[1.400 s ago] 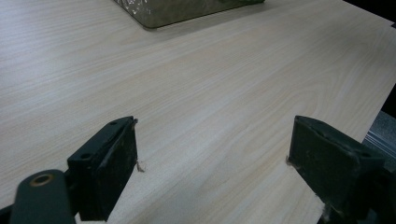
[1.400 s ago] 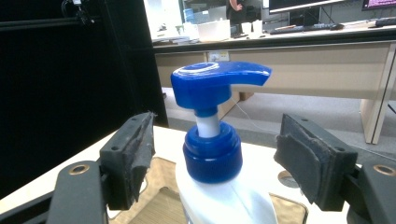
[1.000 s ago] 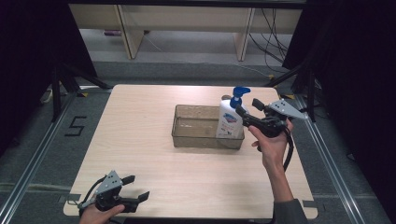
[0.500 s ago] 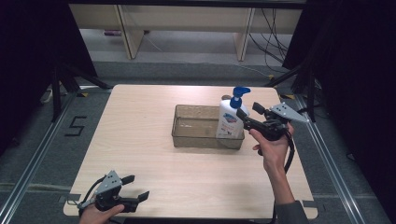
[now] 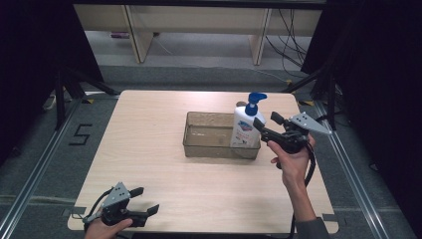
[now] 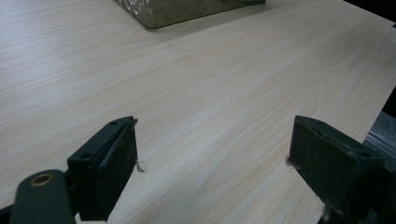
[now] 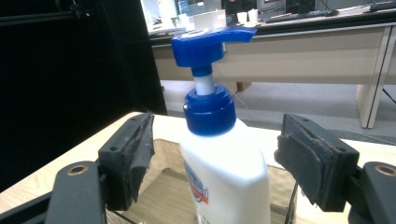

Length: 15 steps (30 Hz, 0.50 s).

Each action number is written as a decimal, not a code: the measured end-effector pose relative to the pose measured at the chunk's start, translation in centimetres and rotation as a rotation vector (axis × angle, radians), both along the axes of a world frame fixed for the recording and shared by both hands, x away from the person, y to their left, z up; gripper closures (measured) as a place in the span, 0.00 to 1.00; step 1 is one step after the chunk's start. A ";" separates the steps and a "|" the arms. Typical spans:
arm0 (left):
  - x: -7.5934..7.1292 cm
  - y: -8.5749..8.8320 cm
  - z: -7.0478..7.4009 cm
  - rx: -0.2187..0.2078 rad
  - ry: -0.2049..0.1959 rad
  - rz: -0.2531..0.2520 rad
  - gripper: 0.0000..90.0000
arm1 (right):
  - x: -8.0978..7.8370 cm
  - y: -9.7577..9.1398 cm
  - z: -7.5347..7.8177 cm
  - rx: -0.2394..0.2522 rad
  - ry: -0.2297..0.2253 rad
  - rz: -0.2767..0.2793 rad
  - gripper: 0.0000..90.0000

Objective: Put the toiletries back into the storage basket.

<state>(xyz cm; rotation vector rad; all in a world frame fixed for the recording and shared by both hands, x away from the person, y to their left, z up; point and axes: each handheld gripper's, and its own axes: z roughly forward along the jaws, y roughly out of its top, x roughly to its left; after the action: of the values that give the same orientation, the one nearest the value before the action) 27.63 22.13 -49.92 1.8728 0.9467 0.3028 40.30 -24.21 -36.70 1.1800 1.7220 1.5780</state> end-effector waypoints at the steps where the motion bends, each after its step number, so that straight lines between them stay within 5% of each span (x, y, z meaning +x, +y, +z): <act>1: 0.0 0.0 0.0 0.000 0.000 0.000 0.16 | 0.0 0.1 0.0 0.002 -0.003 0.005 0.30; 15: 0.0 0.0 -0.1 -0.011 -0.001 -0.007 0.16 | -1.2 0.8 0.0 -0.004 -0.012 0.046 0.30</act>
<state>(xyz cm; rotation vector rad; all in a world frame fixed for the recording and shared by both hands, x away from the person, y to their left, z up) 27.61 22.08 -50.02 1.8656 0.9391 0.2934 39.12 -23.37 -36.72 1.1340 1.7558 1.6042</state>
